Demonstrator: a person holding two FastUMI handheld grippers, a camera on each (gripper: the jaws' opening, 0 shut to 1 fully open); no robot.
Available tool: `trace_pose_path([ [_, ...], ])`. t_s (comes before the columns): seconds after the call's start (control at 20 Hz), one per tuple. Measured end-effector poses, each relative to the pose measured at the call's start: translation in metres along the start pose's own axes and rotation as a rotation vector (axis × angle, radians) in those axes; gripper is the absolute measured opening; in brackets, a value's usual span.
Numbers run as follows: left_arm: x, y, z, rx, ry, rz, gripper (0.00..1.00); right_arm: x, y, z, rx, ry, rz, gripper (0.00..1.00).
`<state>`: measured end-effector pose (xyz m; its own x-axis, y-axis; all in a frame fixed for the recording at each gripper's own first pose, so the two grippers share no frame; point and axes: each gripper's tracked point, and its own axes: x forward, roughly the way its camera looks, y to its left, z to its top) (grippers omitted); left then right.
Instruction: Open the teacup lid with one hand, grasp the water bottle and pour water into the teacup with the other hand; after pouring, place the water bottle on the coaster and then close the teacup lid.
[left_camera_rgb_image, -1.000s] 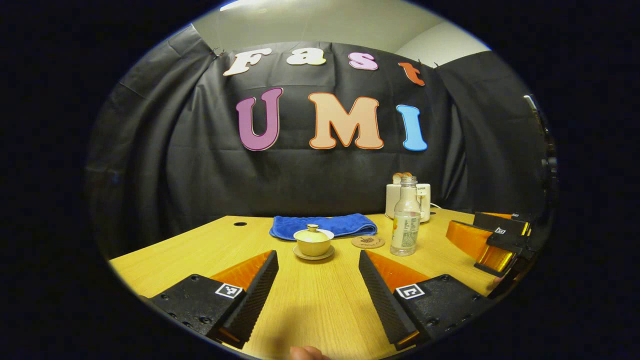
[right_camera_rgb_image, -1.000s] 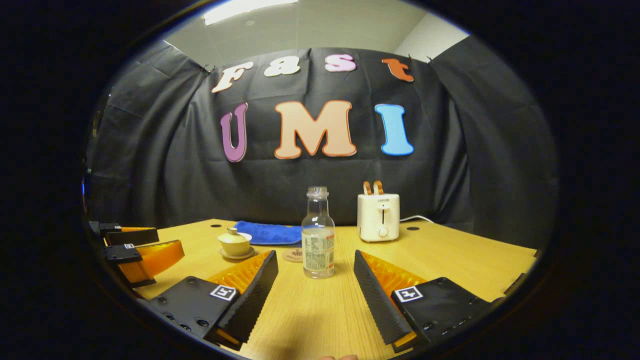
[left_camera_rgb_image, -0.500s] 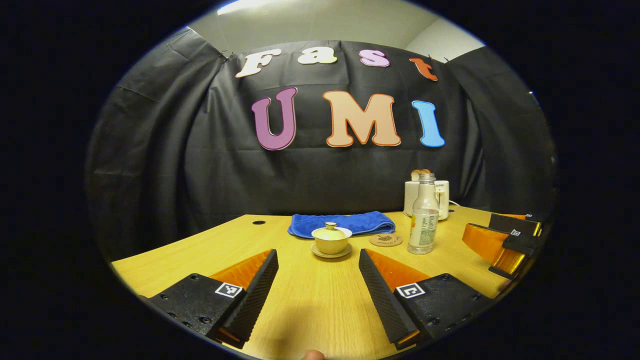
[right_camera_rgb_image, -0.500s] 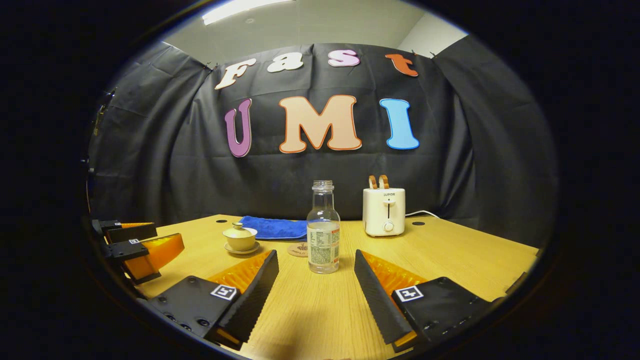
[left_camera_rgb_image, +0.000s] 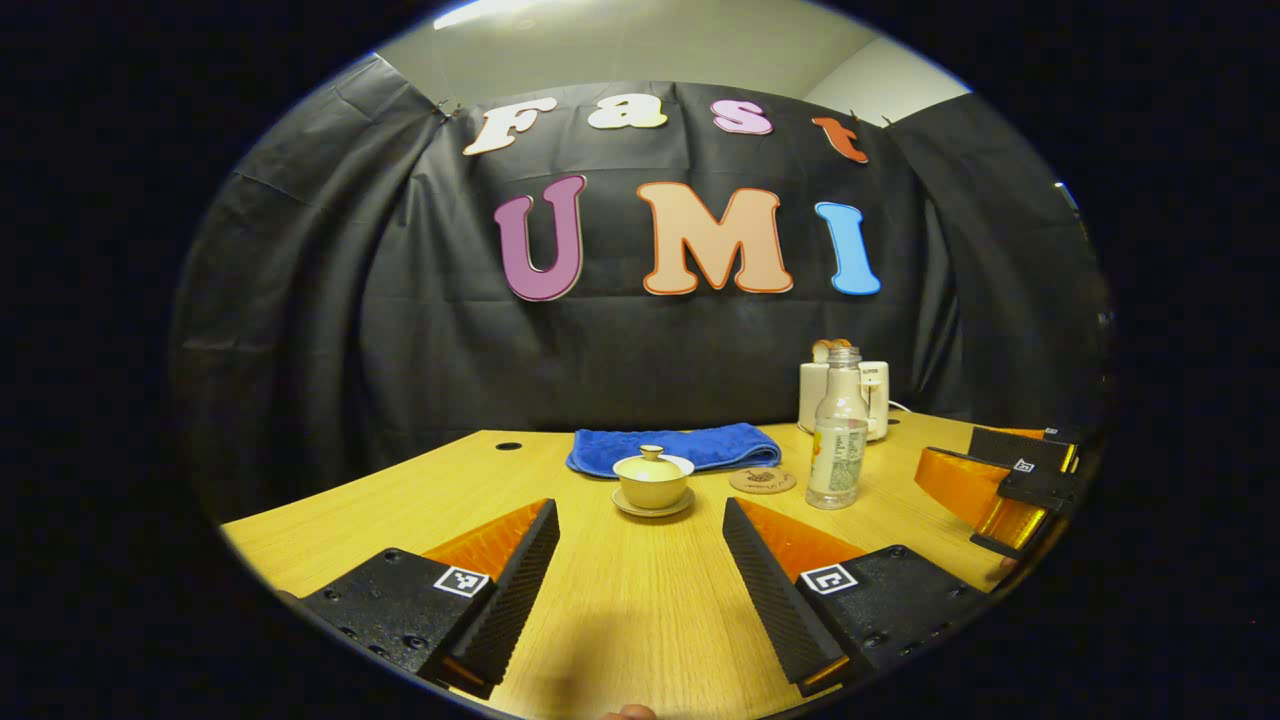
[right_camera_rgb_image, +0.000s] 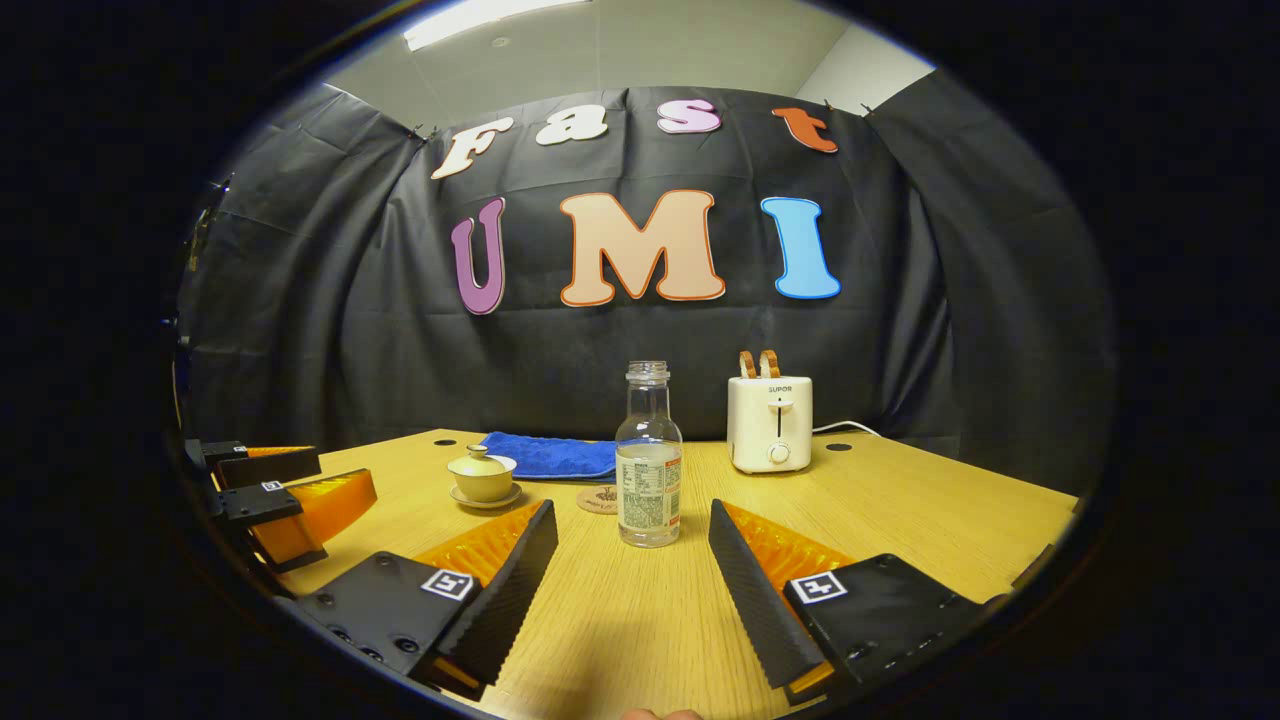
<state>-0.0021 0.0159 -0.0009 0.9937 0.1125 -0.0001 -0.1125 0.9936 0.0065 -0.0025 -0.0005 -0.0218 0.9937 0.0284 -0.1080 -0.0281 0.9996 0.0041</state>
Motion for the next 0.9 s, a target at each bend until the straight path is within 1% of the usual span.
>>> trace_pose_path([
  [0.05, 0.000, -0.001, -0.001, 0.001, 0.001, -0.003, 0.96, 0.000, -0.001, 0.001, 0.001, -0.001, 0.000, 0.98],
  [0.1, -0.001, -0.003, 0.000, 0.004, -0.003, -0.011, 0.96, 0.001, 0.000, -0.001, 0.000, 0.000, 0.000, 0.93],
  [0.25, 0.004, -0.010, 0.002, -0.004, -0.014, -0.048, 0.97, 0.001, 0.000, 0.000, 0.000, -0.001, 0.004, 0.95],
  [0.35, 0.014, -0.010, 0.001, -0.007, -0.008, -0.053, 0.96, 0.000, 0.004, 0.002, 0.000, 0.001, 0.039, 0.98],
  [0.4, 0.021, -0.014, 0.000, -0.007, -0.009, -0.067, 0.96, 0.000, 0.004, 0.002, 0.000, 0.002, 0.052, 0.98],
  [0.45, 0.029, -0.015, 0.001, -0.008, -0.007, -0.076, 0.96, -0.001, 0.003, 0.003, 0.000, 0.002, 0.054, 0.98],
  [0.55, 0.049, -0.015, 0.001, -0.006, -0.006, -0.084, 0.96, -0.002, -0.001, -0.001, -0.001, 0.001, 0.043, 0.98],
  [0.6, 0.059, -0.016, -0.001, -0.010, -0.004, -0.087, 0.96, 0.001, -0.004, -0.004, -0.001, 0.002, 0.036, 1.00],
  [0.65, 0.071, -0.016, -0.001, -0.009, -0.004, -0.088, 0.97, 0.003, -0.014, -0.002, -0.001, 0.003, 0.028, 0.93],
  [0.7, 0.082, -0.017, -0.002, -0.007, -0.001, -0.093, 0.96, 0.005, -0.024, 0.000, 0.000, 0.003, 0.022, 0.93],
  [0.75, 0.095, -0.016, -0.001, -0.010, -0.003, -0.092, 0.96, 0.008, -0.032, 0.001, -0.001, 0.003, 0.009, 0.98],
  [0.8, 0.105, -0.015, -0.002, -0.006, -0.002, -0.086, 0.96, 0.012, -0.041, 0.001, -0.002, 0.001, -0.005, 0.93],
  [0.85, 0.118, -0.016, -0.002, -0.007, -0.003, -0.088, 0.96, 0.014, -0.048, 0.001, -0.003, 0.002, -0.017, 0.94],
  [0.9, 0.128, -0.016, -0.003, -0.009, -0.002, -0.088, 0.96, 0.016, -0.054, 0.001, -0.003, 0.001, -0.025, 1.00],
])
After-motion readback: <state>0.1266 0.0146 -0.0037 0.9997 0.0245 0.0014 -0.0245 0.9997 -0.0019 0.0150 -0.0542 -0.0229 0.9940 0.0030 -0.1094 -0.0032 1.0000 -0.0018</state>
